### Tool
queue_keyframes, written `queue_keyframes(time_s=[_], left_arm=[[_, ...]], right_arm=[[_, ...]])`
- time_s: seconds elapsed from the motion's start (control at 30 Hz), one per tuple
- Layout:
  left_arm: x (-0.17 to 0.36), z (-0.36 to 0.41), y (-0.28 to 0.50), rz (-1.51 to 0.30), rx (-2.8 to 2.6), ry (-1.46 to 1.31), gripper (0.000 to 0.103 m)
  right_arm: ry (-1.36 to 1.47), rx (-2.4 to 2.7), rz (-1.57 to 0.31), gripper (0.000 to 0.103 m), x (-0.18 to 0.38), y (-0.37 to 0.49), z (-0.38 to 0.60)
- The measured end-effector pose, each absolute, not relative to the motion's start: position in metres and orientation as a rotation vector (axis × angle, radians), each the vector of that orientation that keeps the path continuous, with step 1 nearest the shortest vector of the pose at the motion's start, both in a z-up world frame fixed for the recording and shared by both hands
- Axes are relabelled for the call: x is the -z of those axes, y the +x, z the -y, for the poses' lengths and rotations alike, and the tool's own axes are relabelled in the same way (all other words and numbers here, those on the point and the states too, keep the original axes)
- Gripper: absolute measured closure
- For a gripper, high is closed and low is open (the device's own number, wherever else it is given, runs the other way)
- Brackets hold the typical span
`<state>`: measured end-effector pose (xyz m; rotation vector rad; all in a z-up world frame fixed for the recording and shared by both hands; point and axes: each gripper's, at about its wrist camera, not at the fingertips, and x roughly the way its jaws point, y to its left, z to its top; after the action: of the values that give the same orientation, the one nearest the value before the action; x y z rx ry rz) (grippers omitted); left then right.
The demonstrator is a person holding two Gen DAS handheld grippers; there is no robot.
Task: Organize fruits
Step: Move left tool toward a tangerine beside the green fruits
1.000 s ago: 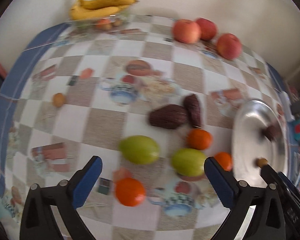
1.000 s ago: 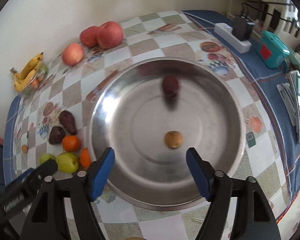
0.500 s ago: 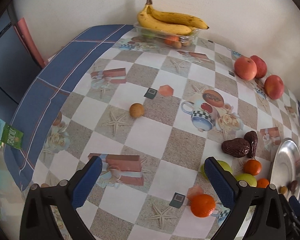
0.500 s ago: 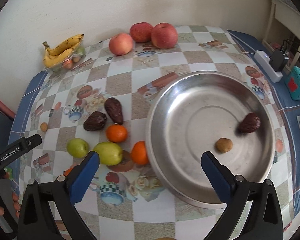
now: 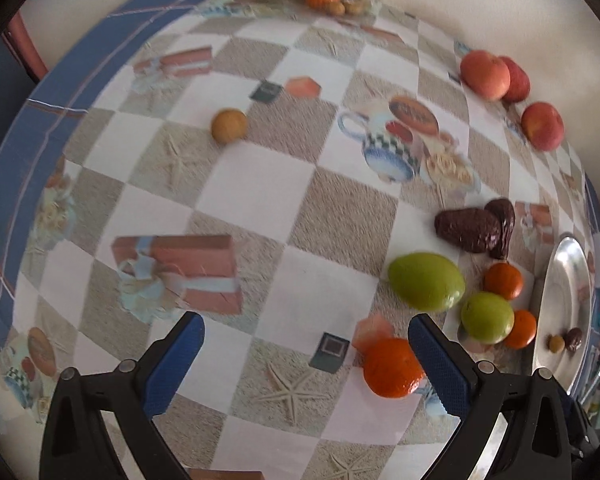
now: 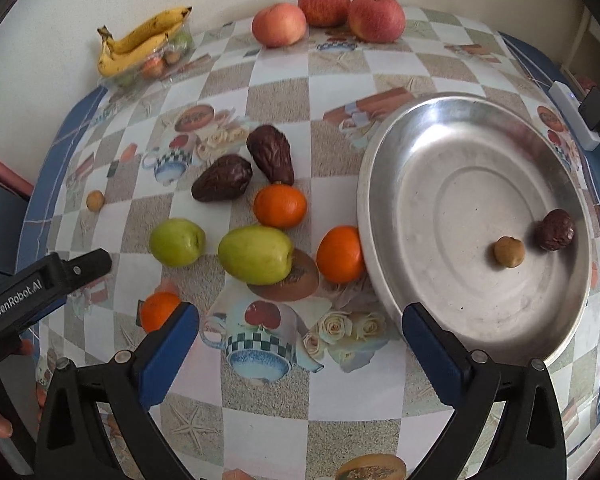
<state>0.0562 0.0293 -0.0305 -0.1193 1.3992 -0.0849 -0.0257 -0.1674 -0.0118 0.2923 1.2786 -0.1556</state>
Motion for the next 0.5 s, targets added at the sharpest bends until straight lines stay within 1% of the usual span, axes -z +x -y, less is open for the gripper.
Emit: queue_keyframes(time_s=[0.3, 0.5], left_arm=[[0.041, -0.021, 0.051, -1.443, 0.108, -0.137, 0.0], [0.045, 0.014, 0.041, -1.474, 0.183, -0.071, 0.002]], right_arm=[[0.358, 0.216, -1.251, 0.002, 0.006, -0.03, 0.188], [0.384, 0.241, -1.208, 0.002, -0.005, -0.036, 0.201]])
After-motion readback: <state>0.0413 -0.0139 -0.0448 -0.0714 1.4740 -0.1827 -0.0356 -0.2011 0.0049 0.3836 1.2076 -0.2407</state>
